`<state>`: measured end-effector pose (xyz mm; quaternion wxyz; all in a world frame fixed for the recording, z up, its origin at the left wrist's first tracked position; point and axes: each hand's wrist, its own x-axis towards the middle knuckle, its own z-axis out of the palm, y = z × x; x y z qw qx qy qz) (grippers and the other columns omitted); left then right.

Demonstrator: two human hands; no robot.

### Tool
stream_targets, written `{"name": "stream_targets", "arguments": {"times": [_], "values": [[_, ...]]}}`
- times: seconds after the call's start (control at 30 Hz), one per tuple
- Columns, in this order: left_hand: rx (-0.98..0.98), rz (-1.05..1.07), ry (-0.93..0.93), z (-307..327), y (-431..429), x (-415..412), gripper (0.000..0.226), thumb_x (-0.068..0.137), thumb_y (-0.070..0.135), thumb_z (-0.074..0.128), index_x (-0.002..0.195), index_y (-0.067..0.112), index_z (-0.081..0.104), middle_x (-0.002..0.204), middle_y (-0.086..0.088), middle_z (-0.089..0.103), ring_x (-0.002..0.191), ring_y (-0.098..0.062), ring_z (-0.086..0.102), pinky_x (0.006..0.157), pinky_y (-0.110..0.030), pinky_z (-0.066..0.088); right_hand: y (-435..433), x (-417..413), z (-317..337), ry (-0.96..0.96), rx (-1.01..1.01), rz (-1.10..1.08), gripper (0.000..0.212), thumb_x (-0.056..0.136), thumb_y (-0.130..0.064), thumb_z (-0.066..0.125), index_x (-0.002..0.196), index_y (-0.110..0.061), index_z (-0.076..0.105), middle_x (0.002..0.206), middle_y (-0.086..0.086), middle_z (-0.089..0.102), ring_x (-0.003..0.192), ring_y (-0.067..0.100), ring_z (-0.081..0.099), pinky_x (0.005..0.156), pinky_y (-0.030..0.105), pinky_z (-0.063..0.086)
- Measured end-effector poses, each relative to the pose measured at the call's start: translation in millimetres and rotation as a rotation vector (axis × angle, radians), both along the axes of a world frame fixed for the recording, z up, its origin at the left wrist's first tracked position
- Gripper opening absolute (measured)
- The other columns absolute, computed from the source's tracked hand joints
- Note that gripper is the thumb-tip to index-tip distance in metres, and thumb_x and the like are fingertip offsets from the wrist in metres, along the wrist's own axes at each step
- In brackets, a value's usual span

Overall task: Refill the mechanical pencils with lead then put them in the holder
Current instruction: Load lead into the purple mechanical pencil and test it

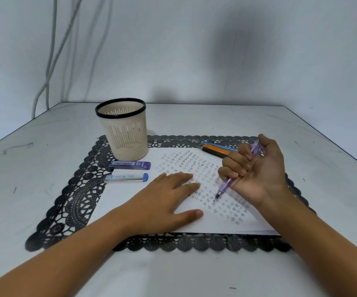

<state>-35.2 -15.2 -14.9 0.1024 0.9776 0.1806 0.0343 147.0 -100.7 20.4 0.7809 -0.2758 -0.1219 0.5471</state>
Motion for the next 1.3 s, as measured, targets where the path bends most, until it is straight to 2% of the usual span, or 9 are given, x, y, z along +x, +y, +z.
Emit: {"name": "stream_targets", "arguments": {"times": [0.17,0.3,0.67,0.8,0.97,1.1,1.2,1.3], "values": [[-0.002,0.002,0.003,1.2,-0.4,-0.6,0.076,0.076,0.074,0.016,0.142,0.037,0.019,0.152,0.01,0.014,0.137,-0.006,0.011,0.113,-0.026,0.004,-0.3,1.5,-0.2,-0.001,0.017,-0.015,0.044,0.077,-0.043,0.039,0.044,-0.015,0.032,0.038,-0.003,0.022,0.034,0.009,0.022,0.039,0.021,0.021],[-0.001,0.002,0.01,1.2,-0.3,-0.6,0.077,0.075,0.074,0.013,0.142,0.038,0.019,0.152,0.01,0.014,0.136,-0.006,0.011,0.114,-0.026,0.006,-0.3,2.0,-1.2,0.004,0.01,-0.037,0.05,0.083,-0.046,0.034,0.044,-0.015,0.031,0.038,-0.003,0.022,0.034,0.009,0.021,0.041,0.02,0.02],[-0.002,0.002,0.021,3.3,-2.1,-0.2,0.068,0.082,0.068,0.025,0.142,0.036,0.019,0.153,0.008,0.014,0.137,-0.006,0.01,0.114,-0.028,0.005,-0.4,1.6,-1.9,-0.011,0.013,-0.05,0.05,0.085,-0.045,0.032,0.046,-0.015,0.032,0.04,-0.003,0.023,0.035,0.01,0.022,0.041,0.02,0.022],[-0.026,-0.002,-0.032,3.0,-1.0,-0.2,0.065,0.082,0.067,0.029,0.14,0.037,0.027,0.15,0.008,0.021,0.135,-0.009,0.018,0.111,-0.024,0.011,-1.1,-1.4,-0.1,-0.044,0.014,-0.051,0.048,0.081,-0.047,0.037,0.045,-0.015,0.032,0.039,-0.003,0.023,0.035,0.01,0.021,0.041,0.02,0.021],[-0.134,-0.034,-0.184,6.8,-3.8,3.1,0.053,0.084,0.064,0.038,0.127,0.034,0.048,0.134,0.014,0.044,0.12,0.003,0.034,0.103,-0.013,0.022,-0.8,-9.5,0.9,-0.142,0.069,-0.002,0.057,0.086,-0.054,0.033,0.046,-0.015,0.031,0.04,-0.002,0.022,0.038,0.01,0.018,0.045,0.021,0.018],[-0.223,-0.067,-0.302,6.6,-7.2,7.3,0.048,0.084,0.061,0.04,0.113,0.027,0.058,0.115,0.014,0.056,0.106,0.003,0.047,0.098,-0.022,0.036,-0.9,-20.2,2.8,-0.232,0.118,0.066,0.058,0.085,-0.059,0.032,0.049,-0.013,0.031,0.043,-0.002,0.021,0.045,0.012,0.012,0.049,0.023,0.016],[-0.286,-0.074,-0.353,3.8,-7.3,8.8,0.039,0.085,0.053,0.043,0.102,0.023,0.062,0.103,0.01,0.06,0.097,-0.001,0.052,0.087,-0.025,0.042,-0.4,-27.2,2.0,-0.278,0.127,0.099,0.055,0.082,-0.059,0.034,0.052,-0.013,0.033,0.046,-0.001,0.022,0.044,0.011,0.019,0.049,0.025,0.018],[-0.322,-0.069,-0.393,3.0,-7.7,9.9,0.028,0.087,0.043,0.049,0.094,0.02,0.063,0.097,0.007,0.061,0.091,-0.003,0.055,0.083,-0.025,0.044,0.6,-28.9,0.0,-0.297,0.124,0.088,0.05,0.081,-0.055,0.038,0.055,-0.013,0.038,0.05,0.0,0.026,0.045,0.012,0.026,0.048,0.024,0.027]]}}
